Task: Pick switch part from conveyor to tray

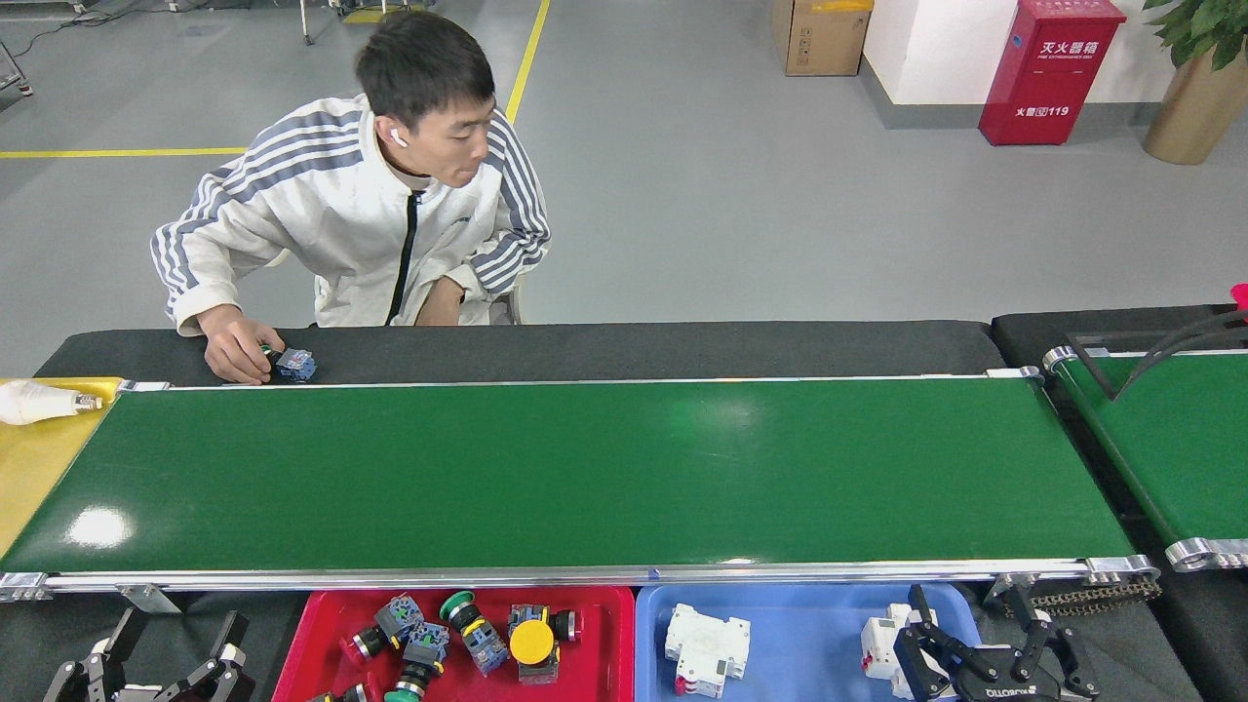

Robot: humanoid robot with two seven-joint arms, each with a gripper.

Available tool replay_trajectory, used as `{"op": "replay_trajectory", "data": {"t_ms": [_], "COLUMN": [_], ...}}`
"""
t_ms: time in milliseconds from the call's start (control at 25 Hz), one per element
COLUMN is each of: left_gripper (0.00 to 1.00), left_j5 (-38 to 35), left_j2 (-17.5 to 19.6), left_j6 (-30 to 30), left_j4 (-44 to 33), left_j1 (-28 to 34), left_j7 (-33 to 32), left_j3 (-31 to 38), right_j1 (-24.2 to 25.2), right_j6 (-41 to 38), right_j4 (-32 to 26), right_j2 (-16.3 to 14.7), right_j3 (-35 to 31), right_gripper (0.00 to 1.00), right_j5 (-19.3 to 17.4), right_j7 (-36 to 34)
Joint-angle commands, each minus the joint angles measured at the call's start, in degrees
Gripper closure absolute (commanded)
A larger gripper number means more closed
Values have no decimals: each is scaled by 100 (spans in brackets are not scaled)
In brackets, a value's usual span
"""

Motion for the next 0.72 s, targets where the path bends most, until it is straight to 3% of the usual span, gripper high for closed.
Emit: {"op": "replay_trajectory", "data": {"t_ms": [0,679], "left_gripper": [0,0], "left_j5": [27,0], "left_j2": [112,350], "left_j6": [-3,-3], "left_j4": [-62,175], "left_j1": [-48,-356], "left_j7": [55,-200], "left_j3": [4,4], "right_j1": [-55,-20], "right_j6": [-378,-413], "right_j4": [-90,-90], "right_j2": [-60,-34], "right_j3": [-23,-50], "right_gripper": [2,2], "right_j5": [-35,-35], "right_j7": [-74,-74]}}
